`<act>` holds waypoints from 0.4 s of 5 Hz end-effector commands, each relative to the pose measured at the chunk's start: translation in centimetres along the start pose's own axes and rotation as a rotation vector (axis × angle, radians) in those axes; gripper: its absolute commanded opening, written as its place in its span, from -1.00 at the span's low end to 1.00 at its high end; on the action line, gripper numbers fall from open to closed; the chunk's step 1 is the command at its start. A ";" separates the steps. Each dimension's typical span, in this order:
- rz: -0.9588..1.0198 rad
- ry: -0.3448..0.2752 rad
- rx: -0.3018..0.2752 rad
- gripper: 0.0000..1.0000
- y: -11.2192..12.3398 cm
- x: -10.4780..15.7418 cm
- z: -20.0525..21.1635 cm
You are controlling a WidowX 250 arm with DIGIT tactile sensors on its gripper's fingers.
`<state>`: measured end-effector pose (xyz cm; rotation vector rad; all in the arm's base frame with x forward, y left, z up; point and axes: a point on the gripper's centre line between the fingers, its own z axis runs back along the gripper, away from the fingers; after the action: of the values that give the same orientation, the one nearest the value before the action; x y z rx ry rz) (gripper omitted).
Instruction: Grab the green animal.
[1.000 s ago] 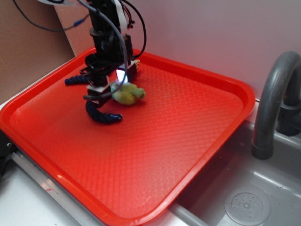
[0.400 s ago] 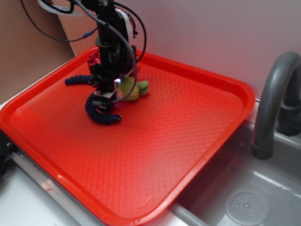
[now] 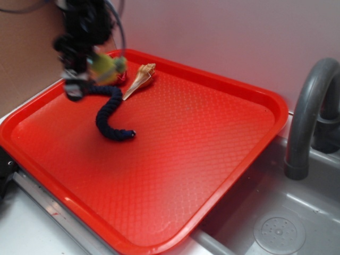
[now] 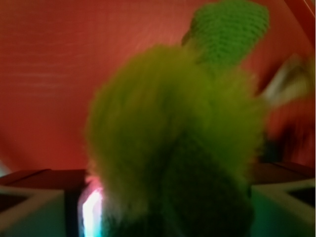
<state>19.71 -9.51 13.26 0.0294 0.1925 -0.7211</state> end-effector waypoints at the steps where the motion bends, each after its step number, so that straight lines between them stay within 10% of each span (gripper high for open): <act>1: 0.494 -0.060 -0.112 -1.00 -0.6 -3.6 6.3; 2: 0.745 -0.162 -0.093 -1.00 -0.3 -5.7 10.4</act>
<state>15.62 -4.97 23.42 -0.0322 0.0958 0.0001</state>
